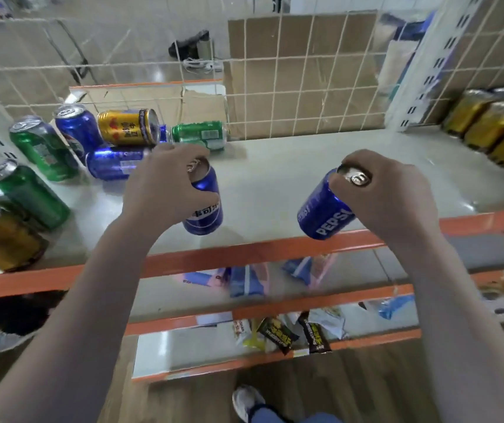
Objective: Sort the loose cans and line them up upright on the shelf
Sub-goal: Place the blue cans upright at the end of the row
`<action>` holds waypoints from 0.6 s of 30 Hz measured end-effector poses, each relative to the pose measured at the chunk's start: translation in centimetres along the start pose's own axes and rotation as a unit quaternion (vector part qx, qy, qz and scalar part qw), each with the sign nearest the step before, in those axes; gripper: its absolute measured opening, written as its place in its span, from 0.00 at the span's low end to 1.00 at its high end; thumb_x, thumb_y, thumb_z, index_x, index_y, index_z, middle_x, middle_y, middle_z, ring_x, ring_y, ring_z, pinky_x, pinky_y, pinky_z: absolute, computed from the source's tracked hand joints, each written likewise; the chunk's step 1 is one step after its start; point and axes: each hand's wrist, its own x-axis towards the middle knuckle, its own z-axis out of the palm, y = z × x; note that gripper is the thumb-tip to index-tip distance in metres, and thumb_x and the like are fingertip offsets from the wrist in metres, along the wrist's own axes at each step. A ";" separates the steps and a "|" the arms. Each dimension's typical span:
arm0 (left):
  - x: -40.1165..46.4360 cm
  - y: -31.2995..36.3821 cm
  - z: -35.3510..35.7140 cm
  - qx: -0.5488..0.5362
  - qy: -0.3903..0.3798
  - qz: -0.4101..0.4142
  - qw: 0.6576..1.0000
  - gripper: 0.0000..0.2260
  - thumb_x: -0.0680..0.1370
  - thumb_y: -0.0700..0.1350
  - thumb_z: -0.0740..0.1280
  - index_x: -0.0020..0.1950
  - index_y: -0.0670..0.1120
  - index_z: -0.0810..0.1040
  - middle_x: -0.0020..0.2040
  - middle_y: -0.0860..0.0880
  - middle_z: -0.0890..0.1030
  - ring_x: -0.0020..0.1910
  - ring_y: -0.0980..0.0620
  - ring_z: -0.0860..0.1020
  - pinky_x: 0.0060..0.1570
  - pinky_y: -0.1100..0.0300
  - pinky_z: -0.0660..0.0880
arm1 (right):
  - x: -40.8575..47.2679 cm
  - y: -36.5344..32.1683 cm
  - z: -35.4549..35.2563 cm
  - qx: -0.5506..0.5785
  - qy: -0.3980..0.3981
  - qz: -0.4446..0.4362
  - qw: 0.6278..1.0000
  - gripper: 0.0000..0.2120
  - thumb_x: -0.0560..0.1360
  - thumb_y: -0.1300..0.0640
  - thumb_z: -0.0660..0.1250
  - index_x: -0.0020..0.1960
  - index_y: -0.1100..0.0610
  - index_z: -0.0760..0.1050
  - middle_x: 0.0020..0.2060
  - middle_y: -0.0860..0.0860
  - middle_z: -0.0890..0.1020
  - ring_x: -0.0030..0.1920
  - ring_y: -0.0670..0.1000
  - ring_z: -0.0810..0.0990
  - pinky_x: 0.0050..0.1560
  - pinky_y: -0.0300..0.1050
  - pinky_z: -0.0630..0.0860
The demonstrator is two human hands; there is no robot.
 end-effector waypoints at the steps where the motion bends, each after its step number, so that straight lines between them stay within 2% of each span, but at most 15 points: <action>1: -0.2 0.6 0.3 -0.002 -0.002 0.011 1.000 0.30 0.65 0.48 0.76 0.66 0.51 0.73 0.61 0.45 0.74 0.57 0.43 0.73 0.52 0.50 0.73 | -0.7 0.4 -0.5 -0.007 0.006 0.005 1.000 0.12 0.71 0.47 0.63 0.51 0.51 0.77 0.40 0.53 0.82 0.41 0.56 0.77 0.39 0.44 0.68; 4: -1.4 2.6 1.1 -0.002 -0.001 0.024 1.000 0.30 0.65 0.47 0.75 0.66 0.51 0.73 0.61 0.45 0.74 0.57 0.43 0.73 0.53 0.49 0.72 | -2.4 1.5 -1.9 -0.016 0.012 0.027 0.999 0.11 0.71 0.47 0.63 0.49 0.51 0.77 0.41 0.53 0.82 0.43 0.56 0.77 0.41 0.46 0.72; 10: -2.9 7.4 2.6 -0.011 -0.027 0.056 0.998 0.28 0.65 0.48 0.75 0.64 0.53 0.74 0.58 0.48 0.75 0.55 0.45 0.74 0.47 0.56 0.69 | -5.0 5.2 -5.5 -0.035 0.028 0.064 0.997 0.12 0.73 0.47 0.64 0.51 0.53 0.77 0.45 0.54 0.82 0.45 0.56 0.77 0.42 0.45 0.69; 13: -3.2 11.1 3.7 -0.010 -0.035 0.074 0.997 0.27 0.65 0.48 0.75 0.64 0.54 0.74 0.58 0.48 0.75 0.54 0.45 0.74 0.47 0.56 0.69 | -5.2 8.1 -7.4 -0.042 0.024 0.078 0.996 0.14 0.73 0.45 0.63 0.53 0.52 0.77 0.46 0.53 0.82 0.45 0.55 0.76 0.43 0.45 0.70; 18: -3.5 19.0 6.8 0.018 -0.046 0.093 0.994 0.27 0.66 0.49 0.75 0.64 0.56 0.73 0.58 0.48 0.74 0.56 0.45 0.74 0.47 0.57 0.68 | -5.1 14.8 -11.3 -0.030 0.034 0.093 0.995 0.14 0.74 0.45 0.63 0.53 0.51 0.77 0.45 0.52 0.81 0.43 0.51 0.73 0.40 0.43 0.68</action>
